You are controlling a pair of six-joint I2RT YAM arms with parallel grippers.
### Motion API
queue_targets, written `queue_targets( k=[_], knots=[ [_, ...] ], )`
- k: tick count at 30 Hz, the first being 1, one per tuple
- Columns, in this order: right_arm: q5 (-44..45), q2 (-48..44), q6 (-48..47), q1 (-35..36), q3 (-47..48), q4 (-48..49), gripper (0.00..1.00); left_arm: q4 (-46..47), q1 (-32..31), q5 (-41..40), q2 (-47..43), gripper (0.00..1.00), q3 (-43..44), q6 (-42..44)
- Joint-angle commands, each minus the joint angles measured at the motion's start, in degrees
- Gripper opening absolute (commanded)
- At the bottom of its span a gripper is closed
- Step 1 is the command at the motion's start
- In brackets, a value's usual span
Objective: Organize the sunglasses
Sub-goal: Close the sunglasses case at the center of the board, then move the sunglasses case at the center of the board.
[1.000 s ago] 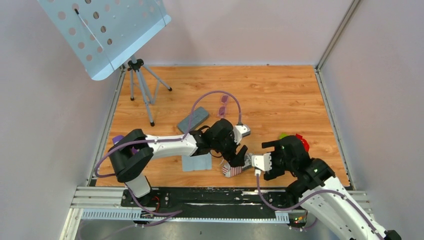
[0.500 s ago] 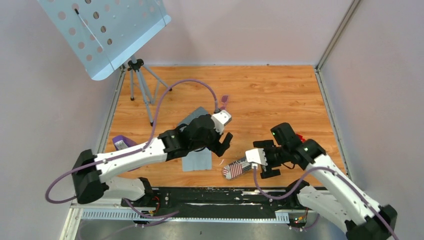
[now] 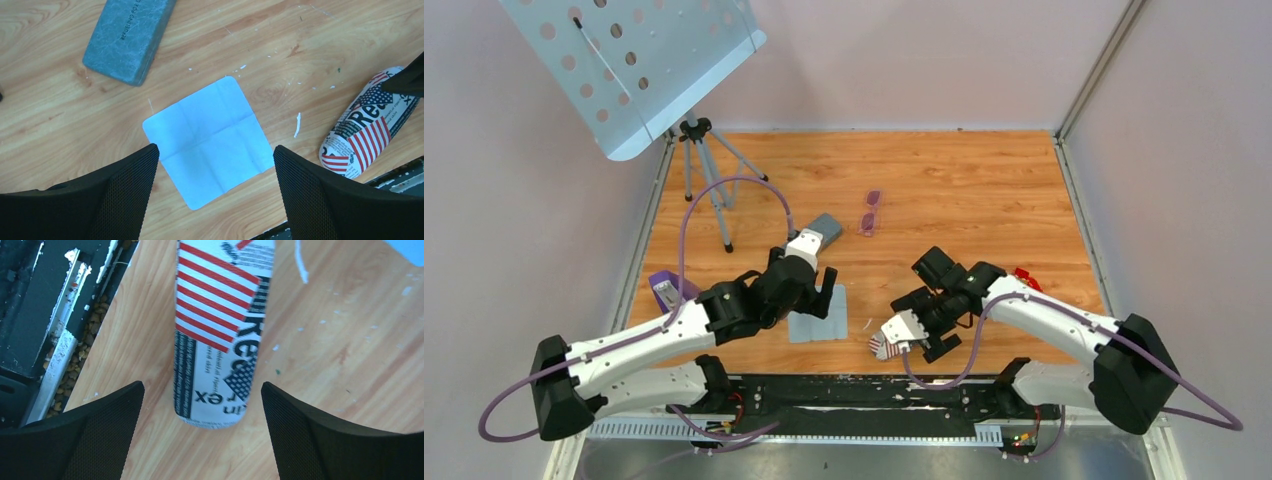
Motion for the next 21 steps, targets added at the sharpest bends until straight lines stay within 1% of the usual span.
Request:
queue_targets(
  k=[1, 3, 5, 7, 13, 16, 18, 21],
  knots=[
    [3.2, 2.5, 1.7, 2.8, -4.2, 7.0, 0.93, -0.9, 0.2, -2.4, -3.4, 0.88, -1.1, -4.4],
    [5.0, 3.7, 5.8, 3.1, -5.4, 12.0, 0.94, -1.4, 0.2, -2.4, -4.2, 0.88, -1.4, -4.8],
    [5.8, 4.8, 8.3, 3.2, -6.1, 14.8, 0.93, -2.0, 0.3, -2.3, -4.9, 0.88, -1.5, -4.8],
    [5.9, 5.4, 9.6, 3.4, -6.7, 16.3, 0.88, -2.5, 0.2, -2.4, -5.4, 0.88, -1.6, -4.4],
    [6.9, 5.0, 12.4, 2.9, -7.4, 15.9, 0.73, -3.6, 0.2, -3.0, -6.5, 0.88, -1.8, -2.8],
    [5.6, 4.3, 11.7, 0.2, -6.2, 13.7, 0.65, -3.3, 0.2, -2.7, -6.3, 0.88, -2.0, -1.9],
    [5.5, 3.9, 10.8, -2.3, -4.9, 12.5, 0.64, -3.2, 0.2, -2.4, -5.9, 0.88, -1.8, -1.1],
    [4.5, 5.5, 7.8, -8.6, -1.9, 10.3, 0.6, -2.7, 0.2, -2.4, -5.1, 0.88, -1.5, 0.7]
  ],
)
